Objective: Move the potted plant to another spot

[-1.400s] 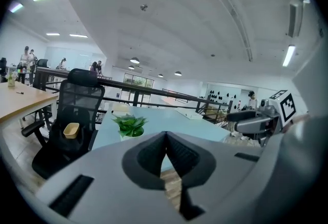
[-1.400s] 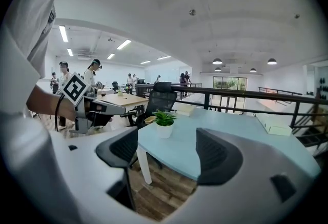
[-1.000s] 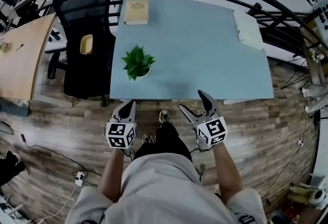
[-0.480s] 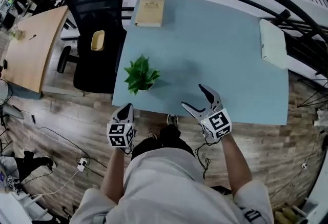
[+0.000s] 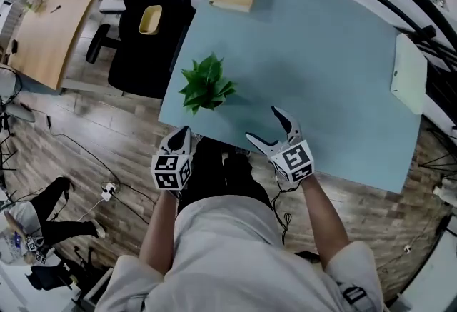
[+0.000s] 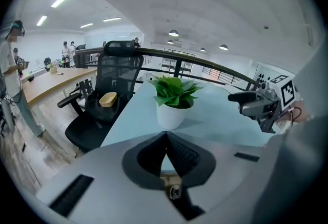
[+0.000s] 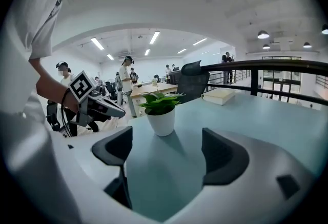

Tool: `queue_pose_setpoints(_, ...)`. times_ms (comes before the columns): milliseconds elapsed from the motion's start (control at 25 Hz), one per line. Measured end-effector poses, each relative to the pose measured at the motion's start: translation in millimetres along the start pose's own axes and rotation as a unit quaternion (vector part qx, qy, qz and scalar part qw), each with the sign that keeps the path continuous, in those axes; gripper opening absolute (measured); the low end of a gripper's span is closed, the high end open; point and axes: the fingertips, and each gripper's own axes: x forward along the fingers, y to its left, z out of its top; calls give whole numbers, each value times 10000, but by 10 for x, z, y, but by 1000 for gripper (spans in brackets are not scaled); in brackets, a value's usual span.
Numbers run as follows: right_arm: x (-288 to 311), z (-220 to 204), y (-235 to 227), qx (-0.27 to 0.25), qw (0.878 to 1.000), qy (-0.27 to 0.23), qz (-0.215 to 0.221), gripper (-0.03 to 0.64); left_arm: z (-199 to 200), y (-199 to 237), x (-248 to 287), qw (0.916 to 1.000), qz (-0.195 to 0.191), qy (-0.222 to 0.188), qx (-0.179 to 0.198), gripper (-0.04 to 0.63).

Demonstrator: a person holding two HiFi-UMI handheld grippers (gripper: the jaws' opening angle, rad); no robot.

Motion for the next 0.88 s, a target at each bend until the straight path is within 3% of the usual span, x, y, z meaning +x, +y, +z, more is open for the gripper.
queue_pose_setpoints(360, 445, -74, 216, -43, 9998, 79, 179, 428, -163, 92, 90, 9997, -3, 76, -243, 11)
queue_pose_setpoints(880, 1098, -58, 399, -186, 9990, 145, 388, 449, -170, 218, 140, 9995, -72, 48, -305, 11)
